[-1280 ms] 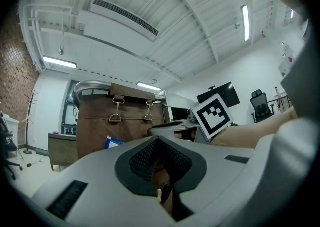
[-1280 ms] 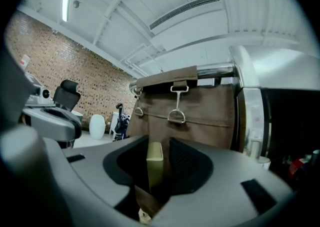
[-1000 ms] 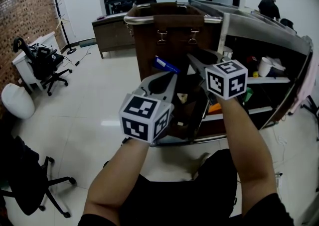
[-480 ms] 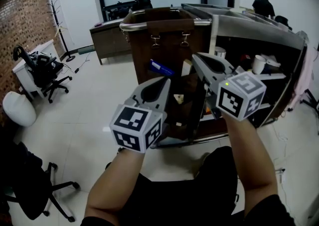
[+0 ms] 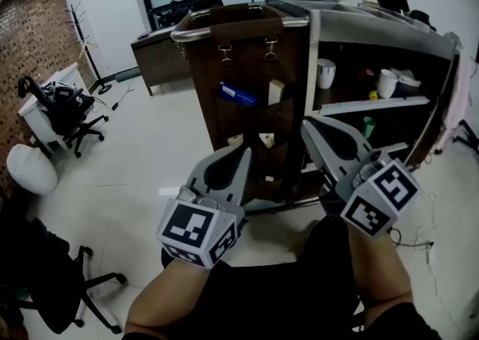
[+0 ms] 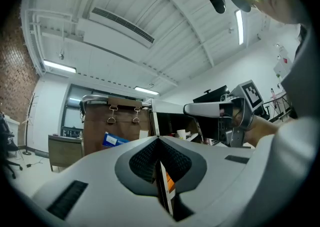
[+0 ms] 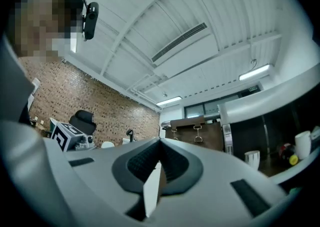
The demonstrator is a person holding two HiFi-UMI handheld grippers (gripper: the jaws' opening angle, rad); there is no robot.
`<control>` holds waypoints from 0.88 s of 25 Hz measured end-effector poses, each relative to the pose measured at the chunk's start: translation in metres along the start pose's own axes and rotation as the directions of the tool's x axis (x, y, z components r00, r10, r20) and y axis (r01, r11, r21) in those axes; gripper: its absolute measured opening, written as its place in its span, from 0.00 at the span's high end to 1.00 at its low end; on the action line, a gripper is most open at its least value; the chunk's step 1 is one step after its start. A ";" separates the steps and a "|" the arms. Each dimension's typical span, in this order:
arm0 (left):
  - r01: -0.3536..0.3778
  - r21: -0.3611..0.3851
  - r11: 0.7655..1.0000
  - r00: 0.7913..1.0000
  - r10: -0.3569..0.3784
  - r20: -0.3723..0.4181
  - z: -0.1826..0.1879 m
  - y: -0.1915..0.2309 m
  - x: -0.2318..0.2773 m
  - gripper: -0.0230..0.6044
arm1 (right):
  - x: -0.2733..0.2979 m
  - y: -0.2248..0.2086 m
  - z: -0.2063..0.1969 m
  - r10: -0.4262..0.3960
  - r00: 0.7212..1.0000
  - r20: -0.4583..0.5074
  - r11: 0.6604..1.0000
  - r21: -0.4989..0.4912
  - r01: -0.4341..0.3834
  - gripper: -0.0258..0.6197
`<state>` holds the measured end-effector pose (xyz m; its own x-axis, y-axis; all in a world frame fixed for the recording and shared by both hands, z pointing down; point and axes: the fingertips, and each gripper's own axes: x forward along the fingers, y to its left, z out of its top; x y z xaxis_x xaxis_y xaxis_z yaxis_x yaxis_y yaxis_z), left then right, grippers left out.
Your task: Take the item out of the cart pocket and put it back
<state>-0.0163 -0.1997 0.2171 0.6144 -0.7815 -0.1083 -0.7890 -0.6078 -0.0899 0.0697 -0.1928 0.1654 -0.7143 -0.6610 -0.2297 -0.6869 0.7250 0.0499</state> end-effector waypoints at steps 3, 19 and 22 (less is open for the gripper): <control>-0.019 -0.024 1.000 1.000 0.019 -0.020 -0.020 -0.001 -0.008 0.96 | -0.013 0.002 -0.027 -0.020 0.999 -0.028 0.999 0.044 0.021 0.96; -0.038 -0.052 0.998 0.998 0.035 -0.059 -0.094 -0.014 -0.017 0.96 | -0.013 0.025 -0.144 -0.014 0.977 -0.212 0.992 0.118 0.040 0.96; -0.045 -0.070 0.997 0.997 0.041 -0.064 -0.100 -0.013 -0.018 0.96 | -0.013 0.028 -0.154 -0.009 0.973 -0.230 0.992 0.122 0.038 0.95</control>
<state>-0.0175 -0.1917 0.3193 0.5802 -0.8130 -0.0486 -0.8143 -0.5802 -0.0158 0.0395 -0.1939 0.3195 -0.7194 -0.6946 -0.0006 -0.6925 0.7173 -0.0774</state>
